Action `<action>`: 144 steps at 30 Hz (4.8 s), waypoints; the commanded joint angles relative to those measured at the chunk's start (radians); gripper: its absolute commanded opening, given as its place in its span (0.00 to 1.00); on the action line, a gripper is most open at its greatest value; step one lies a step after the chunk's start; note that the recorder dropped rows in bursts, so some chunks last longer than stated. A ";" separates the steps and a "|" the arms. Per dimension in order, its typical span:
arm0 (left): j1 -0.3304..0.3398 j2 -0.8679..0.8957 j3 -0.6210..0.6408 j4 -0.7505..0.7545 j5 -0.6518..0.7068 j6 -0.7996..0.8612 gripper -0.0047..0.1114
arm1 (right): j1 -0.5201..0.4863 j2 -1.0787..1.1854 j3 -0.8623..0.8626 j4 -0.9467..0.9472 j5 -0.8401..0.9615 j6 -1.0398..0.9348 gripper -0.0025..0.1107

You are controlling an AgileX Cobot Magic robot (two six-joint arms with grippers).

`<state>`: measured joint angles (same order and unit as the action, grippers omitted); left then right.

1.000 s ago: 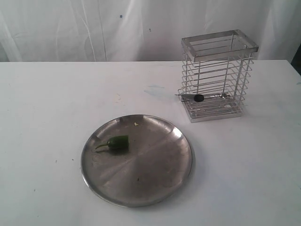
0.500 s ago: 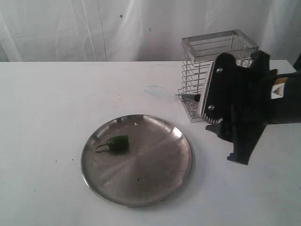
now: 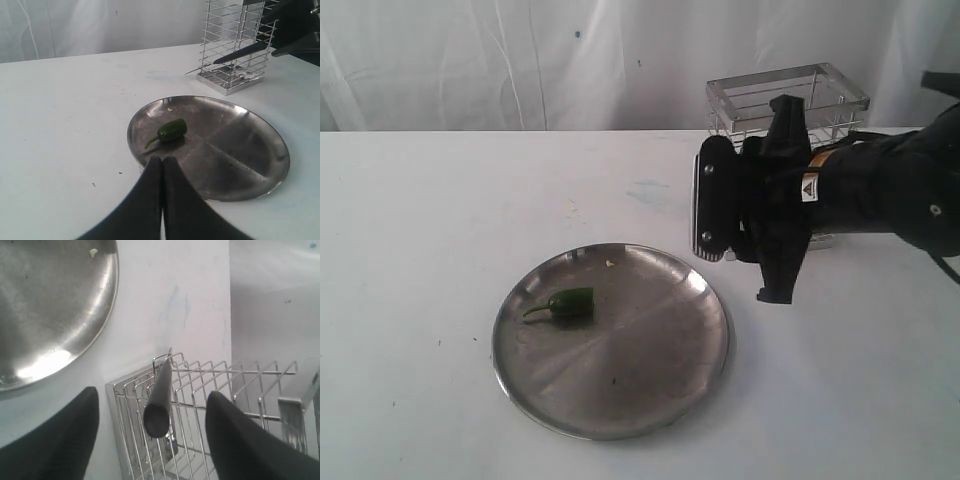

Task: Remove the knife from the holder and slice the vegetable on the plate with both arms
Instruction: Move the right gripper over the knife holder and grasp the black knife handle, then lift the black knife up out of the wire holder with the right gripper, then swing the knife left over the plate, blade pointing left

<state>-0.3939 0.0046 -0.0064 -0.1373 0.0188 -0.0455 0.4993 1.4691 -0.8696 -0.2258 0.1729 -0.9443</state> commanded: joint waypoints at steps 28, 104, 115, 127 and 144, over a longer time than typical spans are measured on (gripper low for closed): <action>0.002 -0.005 0.006 -0.004 0.006 0.001 0.04 | -0.052 0.213 -0.180 -0.231 0.089 -0.002 0.52; 0.002 -0.005 0.006 -0.004 0.006 0.001 0.04 | -0.029 0.052 -0.456 0.147 0.608 0.636 0.02; 0.002 -0.005 0.006 -0.004 0.006 0.001 0.04 | -0.029 -0.132 -0.456 0.213 0.719 0.634 0.02; 0.002 -0.005 0.006 -0.004 0.006 0.001 0.04 | -0.029 -0.319 -0.433 0.449 0.790 0.619 0.02; 0.002 -0.005 0.006 -0.004 0.006 0.001 0.04 | -0.029 -0.721 0.069 0.882 0.518 0.419 0.02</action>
<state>-0.3939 0.0046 -0.0042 -0.1373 0.0188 -0.0455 0.4685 0.8011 -0.8742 0.5521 0.7700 -0.4635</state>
